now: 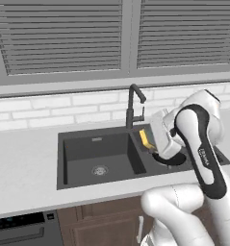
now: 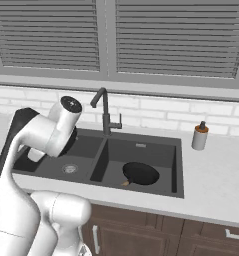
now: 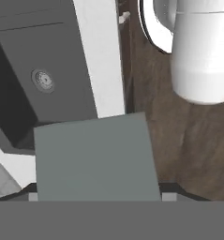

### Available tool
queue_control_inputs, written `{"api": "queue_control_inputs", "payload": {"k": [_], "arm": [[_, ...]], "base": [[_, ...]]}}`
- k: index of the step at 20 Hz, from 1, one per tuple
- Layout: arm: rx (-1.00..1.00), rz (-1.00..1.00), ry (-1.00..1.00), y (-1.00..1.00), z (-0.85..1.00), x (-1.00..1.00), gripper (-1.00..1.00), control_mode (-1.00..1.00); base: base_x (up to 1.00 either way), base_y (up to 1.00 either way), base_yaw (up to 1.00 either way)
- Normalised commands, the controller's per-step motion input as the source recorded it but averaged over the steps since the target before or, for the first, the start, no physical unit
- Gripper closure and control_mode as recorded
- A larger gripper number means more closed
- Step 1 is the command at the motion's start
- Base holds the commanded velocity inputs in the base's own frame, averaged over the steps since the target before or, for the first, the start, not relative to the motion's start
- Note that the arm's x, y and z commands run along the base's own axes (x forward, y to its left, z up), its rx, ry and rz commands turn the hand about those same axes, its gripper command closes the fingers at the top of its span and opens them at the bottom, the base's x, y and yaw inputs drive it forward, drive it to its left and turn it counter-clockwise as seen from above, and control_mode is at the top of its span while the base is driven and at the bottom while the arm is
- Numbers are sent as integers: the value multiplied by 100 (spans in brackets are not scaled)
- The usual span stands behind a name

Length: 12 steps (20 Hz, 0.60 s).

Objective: Pick the pan and sponge and place them into the sink. Then turn on the water.

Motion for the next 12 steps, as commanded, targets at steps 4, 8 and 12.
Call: {"api": "queue_control_inputs", "payload": {"k": [4, 8, 12], "arm": [[4, -16, 35, -100, 4, -21, 100, -100], [2, -14, 43, -100, 2, 0, 100, -100], [3, -9, 45, -100, 0, 2, 100, -100]], "base": [[0, 0, 0], [0, 0, 0], [0, 0, 0]]}}
